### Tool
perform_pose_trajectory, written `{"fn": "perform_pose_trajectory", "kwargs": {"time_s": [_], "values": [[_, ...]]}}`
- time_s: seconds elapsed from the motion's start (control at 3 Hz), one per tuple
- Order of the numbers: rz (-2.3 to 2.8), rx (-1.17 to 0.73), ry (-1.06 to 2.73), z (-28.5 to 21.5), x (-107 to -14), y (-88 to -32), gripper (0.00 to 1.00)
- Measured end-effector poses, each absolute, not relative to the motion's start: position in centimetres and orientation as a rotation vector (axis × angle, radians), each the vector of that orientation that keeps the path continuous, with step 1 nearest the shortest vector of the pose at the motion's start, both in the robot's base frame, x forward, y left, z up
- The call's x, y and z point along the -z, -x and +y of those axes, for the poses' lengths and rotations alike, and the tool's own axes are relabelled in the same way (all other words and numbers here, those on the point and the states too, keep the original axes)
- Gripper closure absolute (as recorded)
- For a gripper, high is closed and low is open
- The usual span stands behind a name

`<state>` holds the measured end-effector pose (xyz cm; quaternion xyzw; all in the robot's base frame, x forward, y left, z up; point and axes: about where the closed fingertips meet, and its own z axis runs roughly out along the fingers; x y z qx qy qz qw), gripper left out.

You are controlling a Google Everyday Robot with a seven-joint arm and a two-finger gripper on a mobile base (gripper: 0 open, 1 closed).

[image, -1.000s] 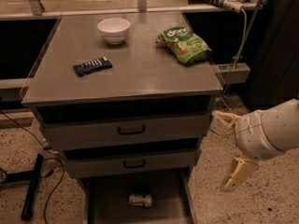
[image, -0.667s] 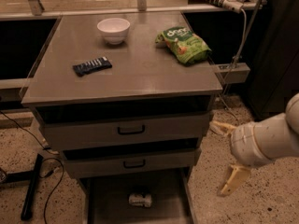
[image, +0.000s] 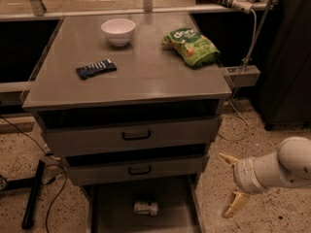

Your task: Pick 7up can from bottom drawer and place on counter

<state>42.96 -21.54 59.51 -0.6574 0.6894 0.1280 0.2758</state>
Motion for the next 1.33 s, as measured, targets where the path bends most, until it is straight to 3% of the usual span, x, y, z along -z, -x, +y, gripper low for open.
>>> {"fn": "perform_pose_trajectory", "kwargs": {"time_s": [0.67, 1.33], "values": [[1.879, -0.372, 1.682, -22.8, -50.3, -45.1, 0.0], [1.859, -0.392, 1.721, -21.3, -48.5, -44.9, 0.0]]}}
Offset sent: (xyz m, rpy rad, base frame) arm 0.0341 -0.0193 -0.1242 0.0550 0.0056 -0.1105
